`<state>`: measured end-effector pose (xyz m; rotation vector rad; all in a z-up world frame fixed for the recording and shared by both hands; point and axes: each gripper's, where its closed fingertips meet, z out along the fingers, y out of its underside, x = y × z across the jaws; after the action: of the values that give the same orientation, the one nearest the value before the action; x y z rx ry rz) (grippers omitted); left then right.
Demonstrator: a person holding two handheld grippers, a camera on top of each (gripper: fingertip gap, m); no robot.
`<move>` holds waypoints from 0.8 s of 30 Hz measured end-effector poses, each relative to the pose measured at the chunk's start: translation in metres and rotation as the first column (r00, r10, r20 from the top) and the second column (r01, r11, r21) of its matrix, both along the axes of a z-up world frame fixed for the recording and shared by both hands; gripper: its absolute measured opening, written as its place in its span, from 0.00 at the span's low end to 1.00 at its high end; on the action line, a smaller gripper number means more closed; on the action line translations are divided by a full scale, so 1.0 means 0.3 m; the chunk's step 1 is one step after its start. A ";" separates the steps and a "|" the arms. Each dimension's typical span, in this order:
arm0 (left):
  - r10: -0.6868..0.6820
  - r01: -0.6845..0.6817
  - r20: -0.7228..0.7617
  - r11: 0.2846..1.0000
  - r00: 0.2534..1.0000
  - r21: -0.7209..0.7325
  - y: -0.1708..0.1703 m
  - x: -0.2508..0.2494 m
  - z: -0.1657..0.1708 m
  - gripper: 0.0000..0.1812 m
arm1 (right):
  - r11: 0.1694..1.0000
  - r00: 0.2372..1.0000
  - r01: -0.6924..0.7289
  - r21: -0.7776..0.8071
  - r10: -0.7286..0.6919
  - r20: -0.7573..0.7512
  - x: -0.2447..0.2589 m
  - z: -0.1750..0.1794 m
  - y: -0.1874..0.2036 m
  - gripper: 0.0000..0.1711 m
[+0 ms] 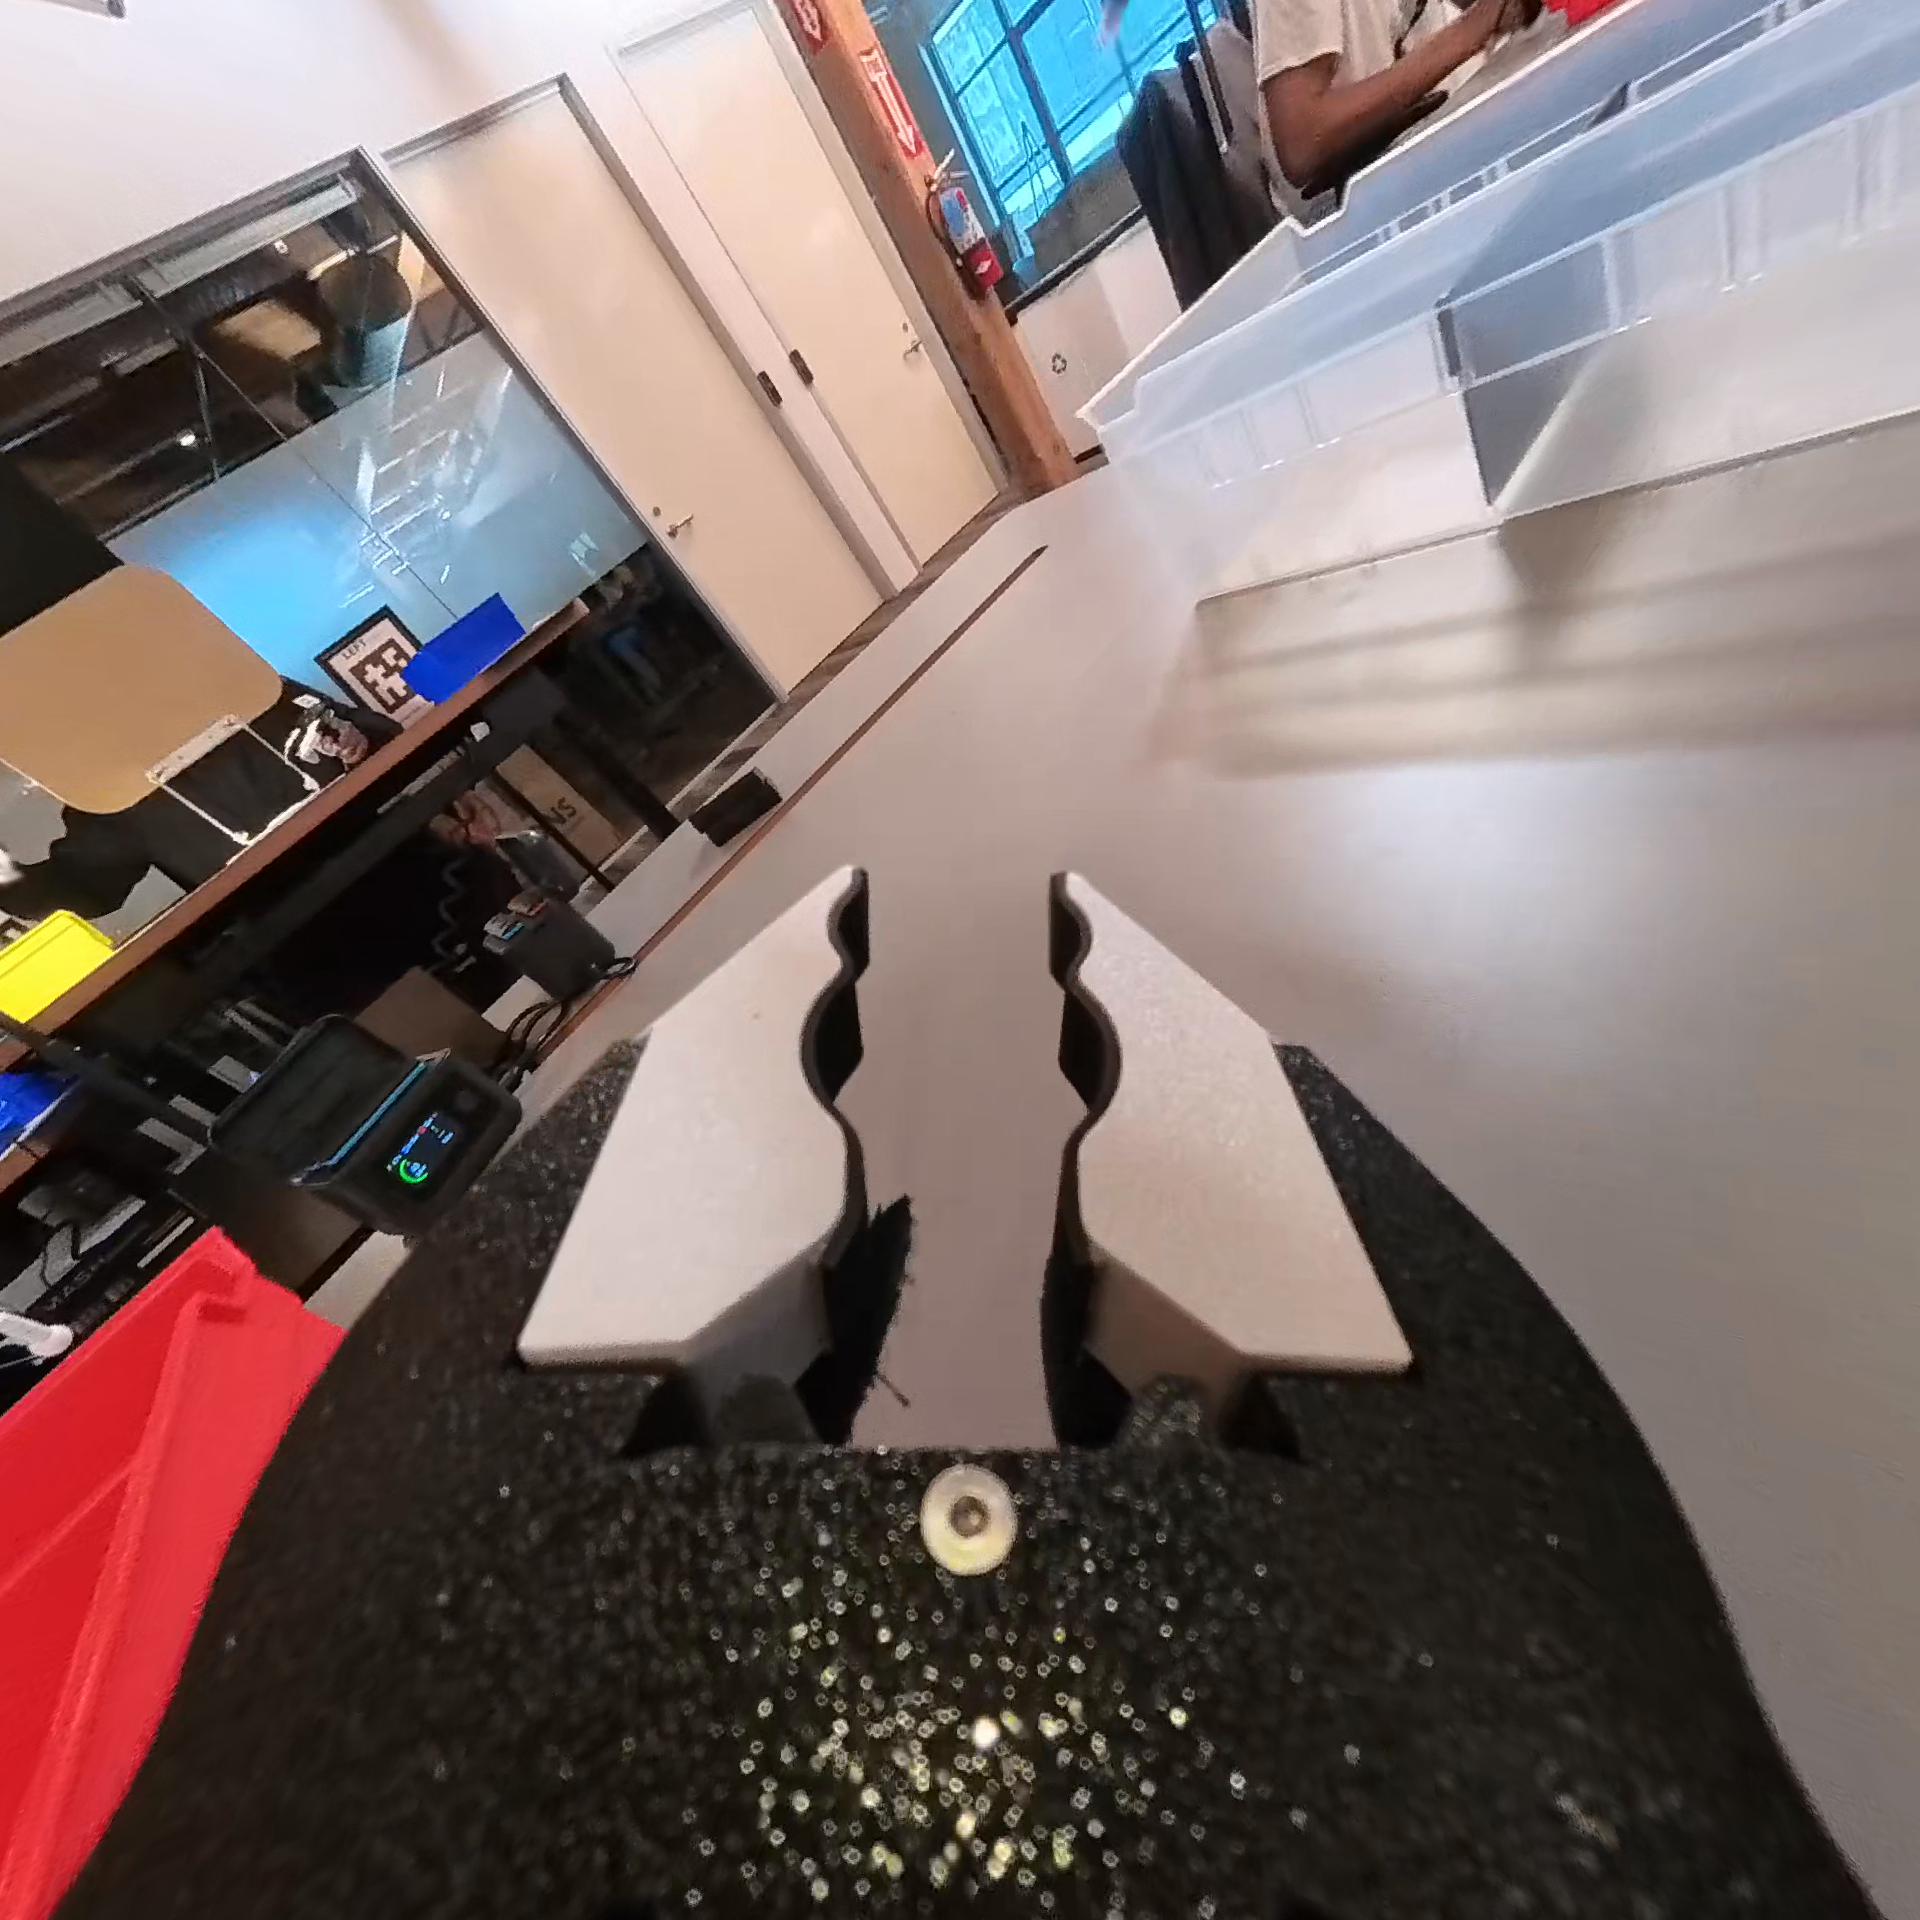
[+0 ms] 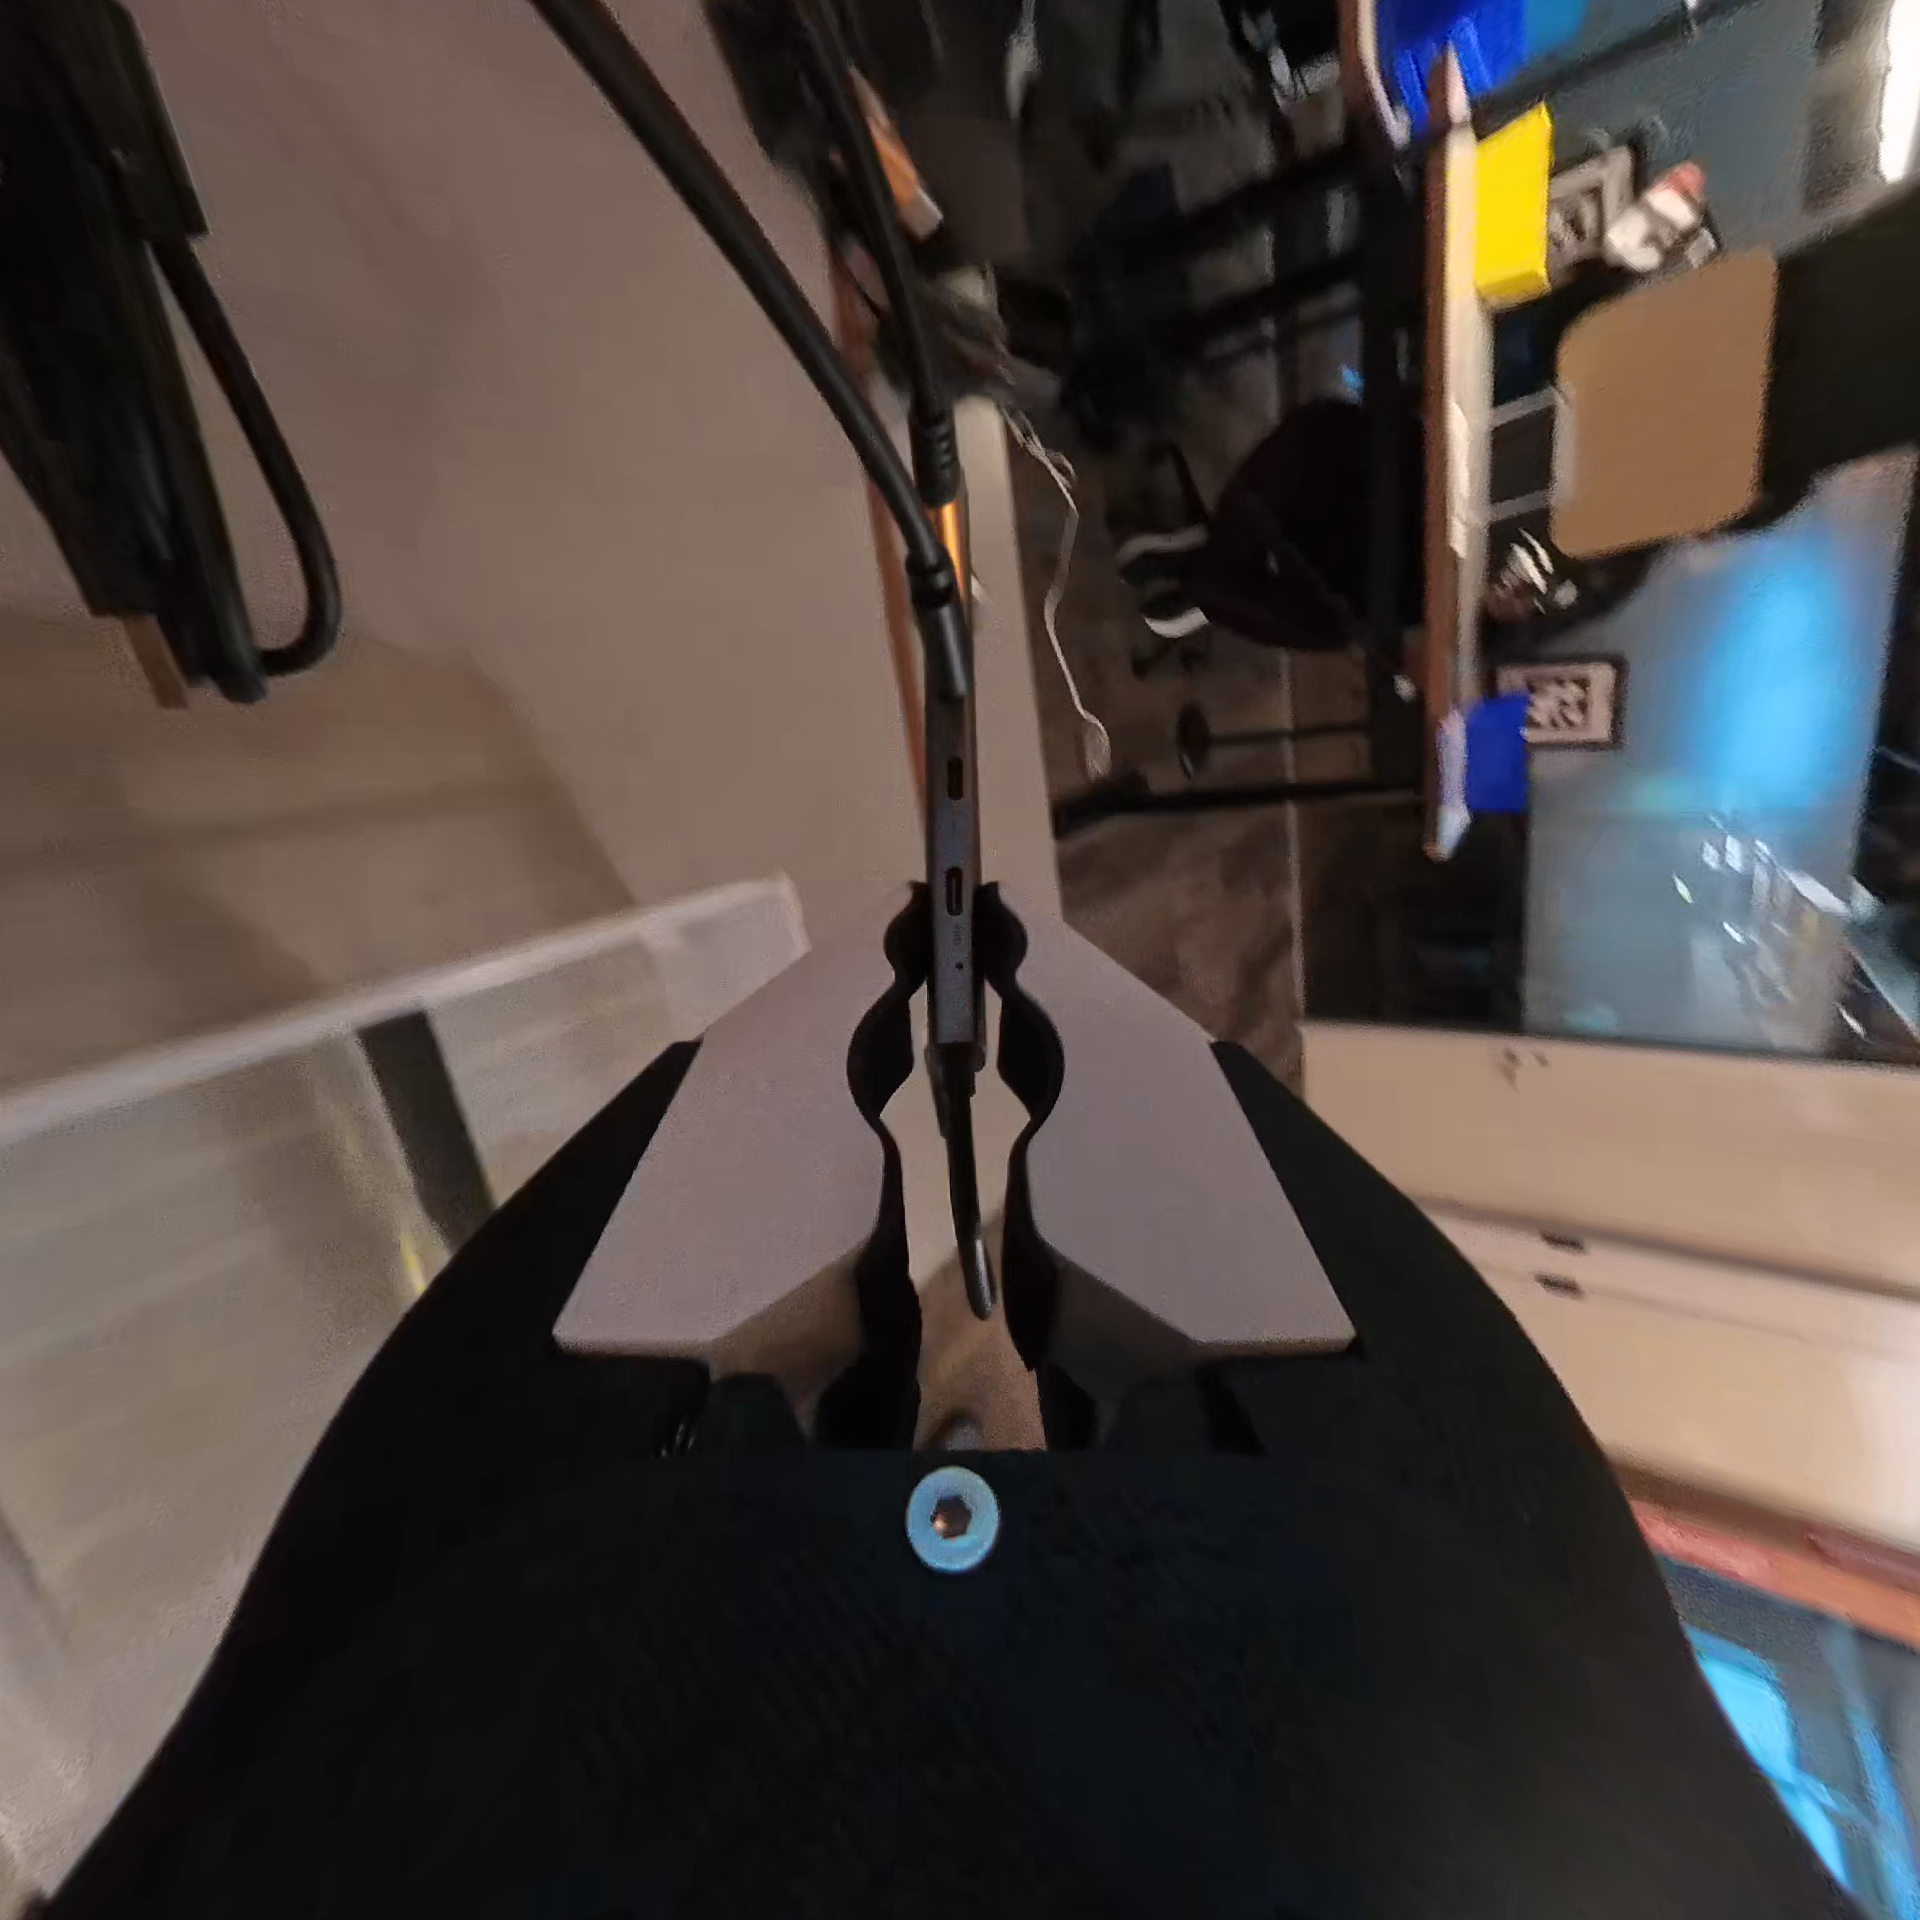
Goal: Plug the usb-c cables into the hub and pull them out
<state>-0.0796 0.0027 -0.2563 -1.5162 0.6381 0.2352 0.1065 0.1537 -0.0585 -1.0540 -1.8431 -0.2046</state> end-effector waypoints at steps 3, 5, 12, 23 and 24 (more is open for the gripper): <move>0.017 -0.017 0.028 1.000 0.999 -0.004 0.002 -0.017 0.003 0.17 | 0.977 0.986 0.147 0.151 -0.157 0.055 0.151 0.110 0.149 0.04; 0.025 -0.025 0.040 1.000 0.999 -0.007 0.002 -0.024 0.004 0.17 | 0.917 0.949 0.245 0.316 -0.293 0.115 0.264 0.170 0.253 0.04; 0.031 -0.031 0.012 0.999 0.999 -0.032 0.006 -0.019 -0.013 0.14 | 0.375 0.765 0.026 0.926 -0.604 0.223 0.397 0.234 0.408 0.05; 0.043 -0.043 0.000 0.998 0.999 -0.037 0.009 -0.020 -0.020 0.11 | 0.471 0.845 -0.173 0.865 -0.380 0.376 0.266 -0.306 0.284 0.05; 0.043 -0.043 -0.002 0.998 0.999 -0.040 0.010 -0.019 -0.022 0.11 | 0.522 0.863 -0.148 0.840 -0.347 0.367 0.255 -0.332 0.269 0.05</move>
<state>-0.0854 0.0057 -0.2629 -1.5689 0.6146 0.2570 0.1829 0.2346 -0.1581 -0.3772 -1.7268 -1.4472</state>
